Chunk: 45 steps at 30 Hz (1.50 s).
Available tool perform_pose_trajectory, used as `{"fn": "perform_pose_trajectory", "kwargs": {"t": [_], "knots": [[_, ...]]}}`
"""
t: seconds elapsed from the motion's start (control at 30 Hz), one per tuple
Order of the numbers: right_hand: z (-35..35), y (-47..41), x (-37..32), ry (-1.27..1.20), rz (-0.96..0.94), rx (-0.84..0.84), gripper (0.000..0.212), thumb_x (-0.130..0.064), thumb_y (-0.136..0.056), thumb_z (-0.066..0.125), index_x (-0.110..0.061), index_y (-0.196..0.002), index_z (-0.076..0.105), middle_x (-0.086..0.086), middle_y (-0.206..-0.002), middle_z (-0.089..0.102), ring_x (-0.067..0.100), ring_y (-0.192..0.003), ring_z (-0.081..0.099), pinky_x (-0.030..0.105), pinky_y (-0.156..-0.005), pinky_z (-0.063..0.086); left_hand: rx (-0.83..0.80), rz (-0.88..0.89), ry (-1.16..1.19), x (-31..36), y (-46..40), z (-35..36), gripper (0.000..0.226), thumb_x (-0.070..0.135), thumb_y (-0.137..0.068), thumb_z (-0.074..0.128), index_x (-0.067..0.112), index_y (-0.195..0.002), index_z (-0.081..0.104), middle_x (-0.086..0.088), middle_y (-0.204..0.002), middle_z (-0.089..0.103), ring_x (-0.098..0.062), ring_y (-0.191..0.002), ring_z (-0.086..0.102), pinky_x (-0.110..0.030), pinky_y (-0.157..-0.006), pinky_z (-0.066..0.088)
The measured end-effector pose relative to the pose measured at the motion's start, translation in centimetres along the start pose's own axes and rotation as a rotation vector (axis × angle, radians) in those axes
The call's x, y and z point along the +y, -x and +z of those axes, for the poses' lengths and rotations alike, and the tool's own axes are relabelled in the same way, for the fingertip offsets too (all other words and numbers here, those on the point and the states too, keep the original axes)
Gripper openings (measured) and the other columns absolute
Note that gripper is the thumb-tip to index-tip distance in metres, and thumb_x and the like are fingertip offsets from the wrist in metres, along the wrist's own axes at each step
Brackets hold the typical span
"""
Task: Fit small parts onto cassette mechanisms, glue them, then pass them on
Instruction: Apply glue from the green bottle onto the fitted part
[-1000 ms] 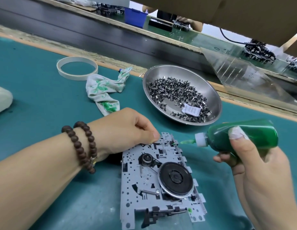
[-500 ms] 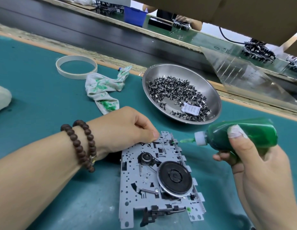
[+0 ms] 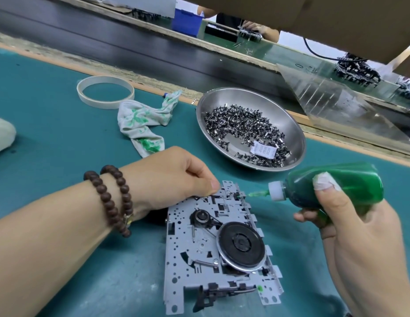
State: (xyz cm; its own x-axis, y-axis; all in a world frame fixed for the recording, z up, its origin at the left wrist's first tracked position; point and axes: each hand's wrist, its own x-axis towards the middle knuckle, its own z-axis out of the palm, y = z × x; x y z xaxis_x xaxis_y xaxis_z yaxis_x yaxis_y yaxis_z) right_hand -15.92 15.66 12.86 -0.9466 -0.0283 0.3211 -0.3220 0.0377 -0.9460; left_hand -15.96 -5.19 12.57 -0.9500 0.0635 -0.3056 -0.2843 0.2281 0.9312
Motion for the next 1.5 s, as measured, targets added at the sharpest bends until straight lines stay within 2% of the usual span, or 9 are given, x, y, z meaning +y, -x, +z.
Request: {"fn": "perform_pose_trajectory", "kwargs": {"t": [0.7, 0.93, 1.2, 1.5], "knots": [[-0.03, 0.01, -0.12, 0.013, -0.014, 0.004, 0.043, -0.064, -0.056, 0.074, -0.029, -0.081, 0.071, -0.006, -0.075, 0.070, 0.006, -0.061, 0.064, 0.018, -0.052, 0.052, 0.007, -0.009, 0.000, 0.05, 0.05, 0.02, 0.012, 0.018, -0.075, 0.070, 0.017, -0.063, 0.072, 0.006, -0.060, 0.070, 0.002, -0.050, 0.059, -0.019, -0.060, 0.045], [-0.06, 0.03, -0.19, 0.002, -0.017, 0.005, 0.043, -0.064, -0.056, 0.075, -0.029, -0.081, 0.071, -0.006, -0.075, 0.070, 0.006, -0.060, 0.063, 0.017, -0.052, 0.051, 0.002, -0.014, -0.005, 0.07, 0.09, -0.02, 0.012, 0.018, -0.076, 0.070, 0.017, -0.064, 0.072, 0.005, -0.061, 0.070, 0.000, -0.050, 0.060, -0.015, -0.056, 0.046], [0.25, 0.16, -0.14, -0.020, -0.026, -0.023, 0.036, -0.059, -0.061, 0.073, -0.029, -0.080, 0.070, -0.009, -0.074, 0.070, 0.004, -0.062, 0.064, 0.016, -0.052, 0.051, -0.006, -0.017, 0.004, 0.02, 0.02, -0.05, 0.014, 0.017, -0.076, 0.070, 0.018, -0.062, 0.071, 0.006, -0.058, 0.069, 0.001, -0.048, 0.059, -0.017, -0.055, 0.044], [-0.13, 0.05, -0.07, -0.056, 0.012, 0.012, 0.035, -0.056, -0.058, 0.074, -0.027, -0.078, 0.072, -0.008, -0.070, 0.068, 0.000, -0.054, 0.059, 0.015, -0.051, 0.050, -0.005, -0.008, -0.006, -0.09, -0.07, -0.06, 0.015, 0.017, -0.077, 0.070, 0.018, -0.062, 0.071, 0.005, -0.058, 0.068, 0.000, -0.048, 0.058, -0.013, -0.052, 0.045]]}}
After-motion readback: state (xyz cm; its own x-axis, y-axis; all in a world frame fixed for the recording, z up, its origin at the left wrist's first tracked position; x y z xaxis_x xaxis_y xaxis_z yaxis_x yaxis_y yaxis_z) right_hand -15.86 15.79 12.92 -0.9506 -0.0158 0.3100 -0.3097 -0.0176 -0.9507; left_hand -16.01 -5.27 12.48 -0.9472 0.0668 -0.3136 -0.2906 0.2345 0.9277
